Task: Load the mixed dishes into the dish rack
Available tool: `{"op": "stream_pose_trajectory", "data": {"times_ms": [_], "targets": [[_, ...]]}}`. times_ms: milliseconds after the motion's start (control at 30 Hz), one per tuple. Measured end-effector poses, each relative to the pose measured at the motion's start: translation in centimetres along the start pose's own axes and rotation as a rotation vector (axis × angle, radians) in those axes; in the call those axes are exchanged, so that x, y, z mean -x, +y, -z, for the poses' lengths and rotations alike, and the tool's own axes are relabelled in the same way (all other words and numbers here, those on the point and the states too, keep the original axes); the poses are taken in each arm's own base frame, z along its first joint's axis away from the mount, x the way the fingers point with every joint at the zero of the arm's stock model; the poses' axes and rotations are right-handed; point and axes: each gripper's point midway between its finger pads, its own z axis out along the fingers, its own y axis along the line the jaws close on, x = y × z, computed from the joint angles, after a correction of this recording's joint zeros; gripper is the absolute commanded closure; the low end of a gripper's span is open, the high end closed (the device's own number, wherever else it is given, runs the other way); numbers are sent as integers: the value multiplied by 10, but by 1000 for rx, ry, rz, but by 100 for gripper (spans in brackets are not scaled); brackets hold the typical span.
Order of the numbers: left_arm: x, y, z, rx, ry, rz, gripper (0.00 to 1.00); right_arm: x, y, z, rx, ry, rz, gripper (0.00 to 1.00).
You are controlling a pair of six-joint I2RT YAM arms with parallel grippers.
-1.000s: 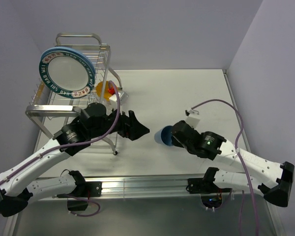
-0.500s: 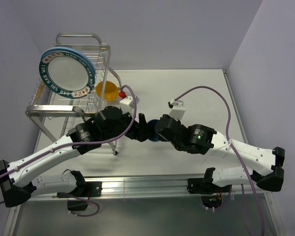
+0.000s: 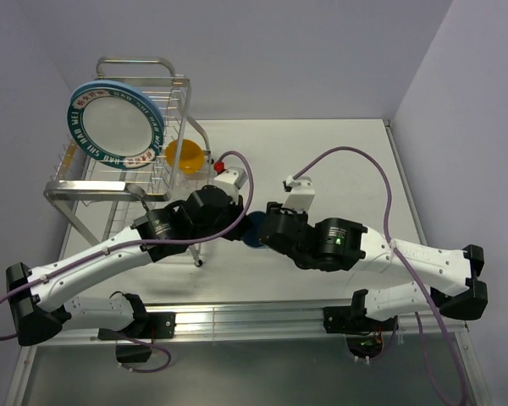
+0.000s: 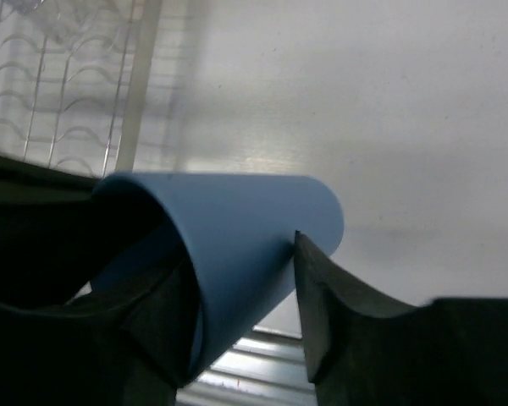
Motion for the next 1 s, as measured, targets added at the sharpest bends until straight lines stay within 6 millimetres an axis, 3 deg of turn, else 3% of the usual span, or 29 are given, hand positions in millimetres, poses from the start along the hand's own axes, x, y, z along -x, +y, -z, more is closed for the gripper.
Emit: {"op": "stream_pose_trajectory", "data": {"times_ms": [67, 133, 233, 300, 433, 567, 667, 800, 1000], "targets": [[-1, 1, -2, 3, 5, 1, 100, 1, 2, 5, 17, 2, -10, 31], [2, 1, -2, 2, -7, 5, 100, -1, 3, 12, 44, 15, -14, 29], [11, -1, -1, -12, -38, -3, 100, 5, 3, 28, 106, 24, -55, 17], [17, -4, 3, -34, -73, -14, 100, 12, -1, 41, 157, 20, -102, 17], [30, -6, 20, -93, -175, -46, 100, 25, -18, 71, 297, 7, -247, 1], [44, -7, 47, -159, -312, -89, 100, 32, -36, 98, 472, -25, -437, 0], [60, -9, 71, -213, -440, -126, 100, 45, -38, 113, 577, -54, -566, 0], [84, -18, 104, -286, -610, -171, 100, 59, -20, 121, 660, -63, -673, 0], [97, -31, 134, -386, -757, -240, 100, 80, 12, 132, 768, -59, -804, 0]]}}
